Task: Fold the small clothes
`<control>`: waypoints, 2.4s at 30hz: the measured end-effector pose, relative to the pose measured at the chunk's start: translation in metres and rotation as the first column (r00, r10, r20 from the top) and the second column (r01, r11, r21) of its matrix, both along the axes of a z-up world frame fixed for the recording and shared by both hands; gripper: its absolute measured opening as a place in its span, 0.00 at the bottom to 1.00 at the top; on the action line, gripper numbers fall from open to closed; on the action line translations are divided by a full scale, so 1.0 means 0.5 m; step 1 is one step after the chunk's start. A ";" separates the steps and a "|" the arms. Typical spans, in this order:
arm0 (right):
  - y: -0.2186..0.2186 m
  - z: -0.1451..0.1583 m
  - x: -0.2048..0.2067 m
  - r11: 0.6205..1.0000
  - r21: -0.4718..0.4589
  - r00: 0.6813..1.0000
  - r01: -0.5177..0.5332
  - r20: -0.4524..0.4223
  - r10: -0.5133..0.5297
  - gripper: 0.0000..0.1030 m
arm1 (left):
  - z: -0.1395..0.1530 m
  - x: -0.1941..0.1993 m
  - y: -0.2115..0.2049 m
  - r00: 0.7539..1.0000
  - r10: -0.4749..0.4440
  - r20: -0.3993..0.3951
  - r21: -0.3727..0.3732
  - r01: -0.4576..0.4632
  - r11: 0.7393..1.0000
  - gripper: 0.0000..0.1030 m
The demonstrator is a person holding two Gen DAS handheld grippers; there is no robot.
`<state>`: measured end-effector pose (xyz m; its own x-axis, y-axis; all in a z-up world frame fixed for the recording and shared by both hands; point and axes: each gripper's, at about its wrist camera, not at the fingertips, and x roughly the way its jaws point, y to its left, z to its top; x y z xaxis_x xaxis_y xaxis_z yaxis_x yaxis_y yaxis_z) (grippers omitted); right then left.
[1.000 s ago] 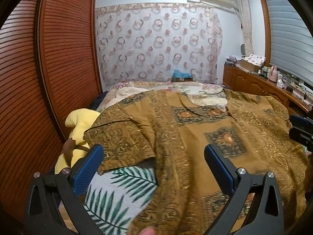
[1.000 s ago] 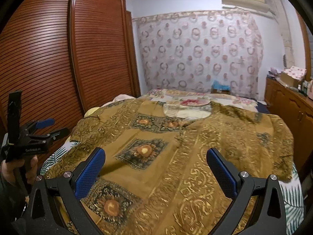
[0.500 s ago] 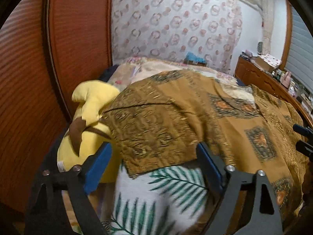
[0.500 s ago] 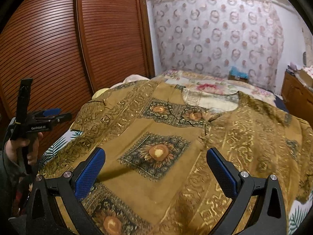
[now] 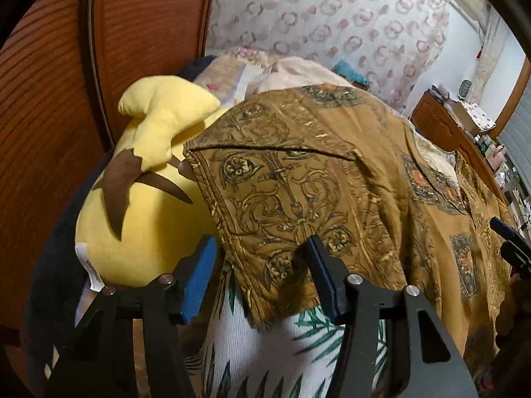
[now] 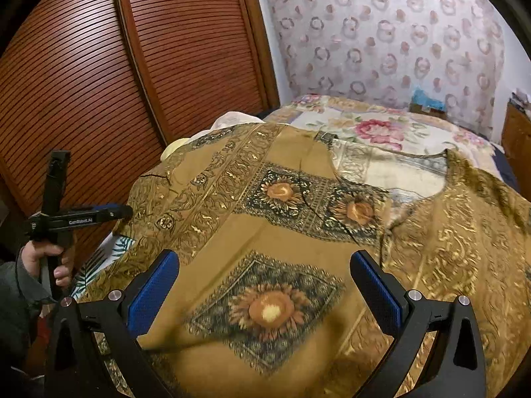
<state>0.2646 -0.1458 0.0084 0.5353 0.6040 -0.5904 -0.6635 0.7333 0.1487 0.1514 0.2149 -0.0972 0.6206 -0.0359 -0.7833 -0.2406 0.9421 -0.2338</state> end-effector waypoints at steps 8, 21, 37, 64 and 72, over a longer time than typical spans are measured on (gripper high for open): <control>0.028 -0.011 0.053 1.000 -0.003 1.000 -0.006 -0.014 0.006 1.00 | 0.020 0.010 -0.004 1.000 -0.013 0.021 0.038 0.012 0.999 0.11; 0.000 -0.013 0.066 0.999 0.029 0.999 0.033 -0.016 -0.033 1.00 | 0.204 0.052 -0.128 0.955 -0.209 0.212 0.115 0.188 0.975 0.05; -0.028 -0.015 0.031 0.992 0.039 0.992 0.123 -0.021 -0.122 1.00 | 0.196 0.107 -0.250 0.904 -0.401 0.149 0.119 0.386 0.915 0.26; 0.233 -0.041 0.205 0.991 -0.055 0.983 -0.122 -0.143 0.113 0.55 | 0.010 0.042 -0.139 0.975 -0.221 -0.025 0.183 0.222 0.958 0.75; 0.274 -0.067 0.216 0.988 -0.102 0.987 -0.115 -0.125 0.102 0.43 | 0.006 0.041 -0.137 0.976 -0.219 -0.004 0.199 0.215 0.956 0.79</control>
